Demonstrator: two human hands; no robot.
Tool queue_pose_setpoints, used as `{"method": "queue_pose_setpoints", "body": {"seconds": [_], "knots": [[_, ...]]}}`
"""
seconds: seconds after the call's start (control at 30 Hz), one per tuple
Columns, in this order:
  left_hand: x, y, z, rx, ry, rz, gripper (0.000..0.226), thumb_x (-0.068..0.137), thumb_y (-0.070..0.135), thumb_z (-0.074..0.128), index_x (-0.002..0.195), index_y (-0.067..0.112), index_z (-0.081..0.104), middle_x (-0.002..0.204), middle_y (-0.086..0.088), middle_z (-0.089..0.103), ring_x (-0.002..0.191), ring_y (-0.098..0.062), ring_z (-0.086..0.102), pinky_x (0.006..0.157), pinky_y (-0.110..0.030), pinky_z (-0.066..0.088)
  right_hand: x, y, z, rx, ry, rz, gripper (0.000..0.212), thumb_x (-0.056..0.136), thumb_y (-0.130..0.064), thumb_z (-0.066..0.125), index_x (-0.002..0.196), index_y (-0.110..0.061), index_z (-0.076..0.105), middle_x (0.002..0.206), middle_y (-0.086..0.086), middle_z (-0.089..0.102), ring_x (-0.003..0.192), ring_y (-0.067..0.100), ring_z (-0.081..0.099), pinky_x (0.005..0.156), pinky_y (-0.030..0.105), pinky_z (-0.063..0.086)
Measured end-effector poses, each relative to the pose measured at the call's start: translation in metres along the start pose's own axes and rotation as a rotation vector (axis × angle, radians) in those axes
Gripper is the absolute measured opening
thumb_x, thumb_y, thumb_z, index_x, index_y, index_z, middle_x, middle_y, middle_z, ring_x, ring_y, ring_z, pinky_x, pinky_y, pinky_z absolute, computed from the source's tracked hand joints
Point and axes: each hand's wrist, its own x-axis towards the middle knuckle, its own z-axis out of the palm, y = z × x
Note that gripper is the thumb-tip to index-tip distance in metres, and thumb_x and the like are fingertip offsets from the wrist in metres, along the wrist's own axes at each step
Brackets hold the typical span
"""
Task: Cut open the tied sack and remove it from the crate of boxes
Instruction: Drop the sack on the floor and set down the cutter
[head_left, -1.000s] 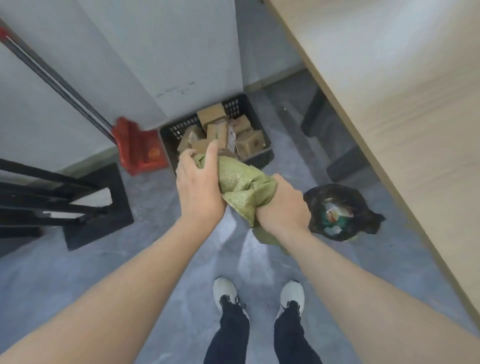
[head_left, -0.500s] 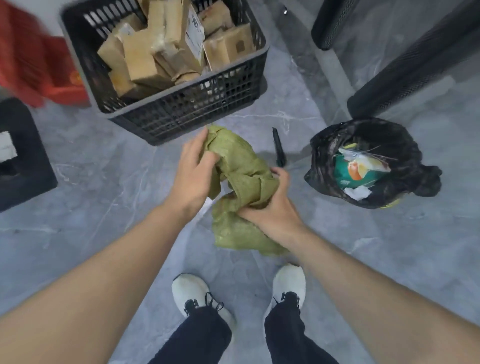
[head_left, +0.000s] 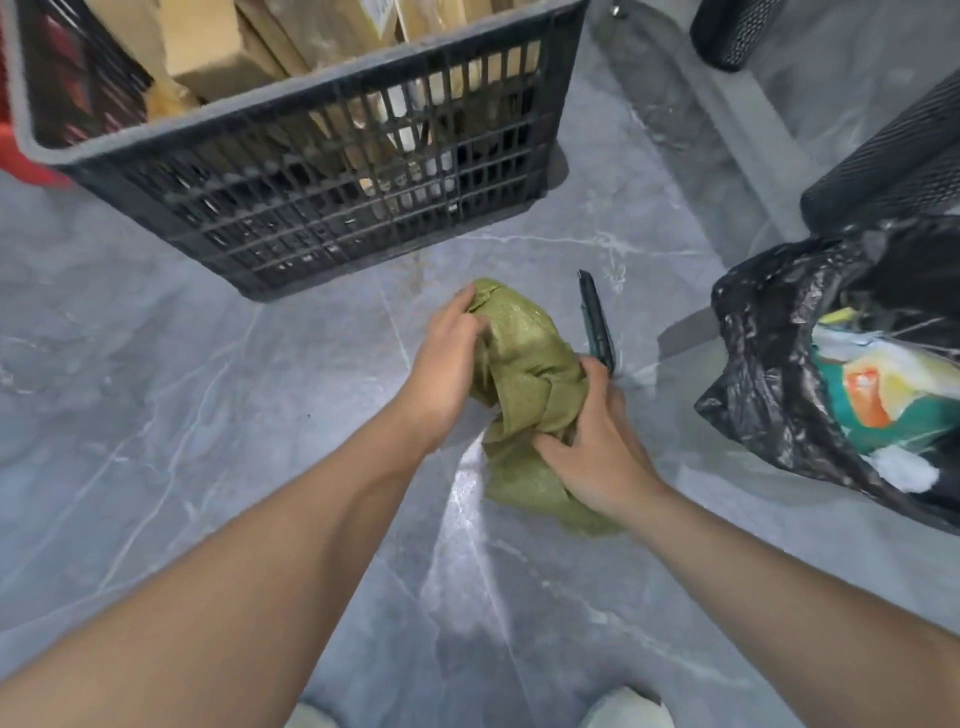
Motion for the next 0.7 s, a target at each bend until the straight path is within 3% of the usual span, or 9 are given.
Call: {"method": "queue_pose_setpoints", "body": {"seconds": [0.1, 0.17, 0.3, 0.4, 0.5, 0.6, 0.7], "knots": [[0.02, -0.016, 0.004, 0.043, -0.02, 0.006, 0.076, 0.073, 0.051, 0.05, 0.149, 0.045, 0.046, 0.158, -0.026, 0.038, 0.142, -0.049, 0.041, 0.115, -0.073, 0.031, 0.017, 0.01, 0.006, -0.119, -0.003, -0.013, 0.087, 0.084, -0.041, 0.072, 0.144, -0.043, 0.009, 0.138, 0.003, 0.038, 0.107, 0.028, 0.056, 0.083, 0.045, 0.054], [0.027, -0.022, 0.003, 0.105, -0.022, 0.013, 0.077, 0.075, 0.053, 0.048, 0.151, 0.044, 0.045, 0.157, -0.021, 0.041, 0.142, -0.043, 0.043, 0.117, -0.068, 0.032, 0.023, 0.015, 0.011, -0.17, -0.036, 0.002, 0.083, 0.085, -0.044, 0.069, 0.143, -0.041, 0.01, 0.132, 0.002, 0.039, 0.104, 0.028, 0.056, 0.078, 0.04, 0.051], [0.032, -0.026, 0.002, 0.225, -0.074, 0.035, 0.069, 0.086, 0.049, 0.042, 0.154, 0.034, 0.046, 0.159, 0.003, 0.046, 0.145, -0.019, 0.043, 0.125, -0.045, 0.028, 0.03, 0.027, 0.02, -0.353, -0.139, 0.107, 0.077, 0.081, -0.06, 0.061, 0.138, -0.03, 0.019, 0.11, 0.0, 0.056, 0.097, 0.028, 0.061, 0.077, 0.041, 0.054], [0.033, -0.029, 0.002, 0.268, -0.129, 0.049, 0.054, 0.103, 0.039, 0.038, 0.155, 0.029, 0.045, 0.16, 0.006, 0.043, 0.147, -0.016, 0.04, 0.126, -0.04, 0.025, 0.027, 0.033, 0.028, -0.323, -0.165, 0.157, 0.075, 0.077, -0.064, 0.064, 0.129, -0.027, 0.024, 0.107, 0.001, 0.055, 0.098, 0.028, 0.061, 0.081, 0.044, 0.055], [0.031, -0.03, -0.003, 0.418, -0.081, 0.106, 0.068, 0.088, 0.06, 0.034, 0.152, 0.042, 0.045, 0.165, 0.013, 0.035, 0.156, -0.017, 0.022, 0.128, -0.048, 0.015, 0.024, 0.032, 0.028, -0.254, -0.145, 0.167, 0.1, 0.058, -0.072, 0.072, 0.134, -0.03, 0.022, 0.111, -0.001, 0.051, 0.105, 0.027, 0.06, 0.086, 0.045, 0.054], [0.033, -0.028, -0.007, 0.515, -0.024, 0.149, 0.077, 0.076, 0.07, 0.028, 0.149, 0.052, 0.044, 0.17, 0.012, 0.025, 0.16, -0.018, 0.007, 0.127, -0.054, 0.005, 0.022, 0.024, 0.019, -0.213, -0.139, 0.155, 0.13, 0.049, -0.076, 0.075, 0.151, -0.039, 0.004, 0.129, -0.001, 0.041, 0.121, 0.027, 0.052, 0.096, 0.046, 0.049], [0.03, -0.02, -0.006, 0.558, -0.008, 0.191, 0.076, 0.078, 0.068, 0.026, 0.15, 0.051, 0.045, 0.171, 0.01, 0.02, 0.16, -0.019, 0.0, 0.127, -0.054, -0.002, 0.022, 0.014, 0.005, -0.223, -0.179, 0.049, 0.134, 0.05, -0.081, 0.074, 0.153, -0.047, -0.003, 0.145, -0.006, 0.029, 0.137, 0.022, 0.035, 0.109, 0.045, 0.039]]}}
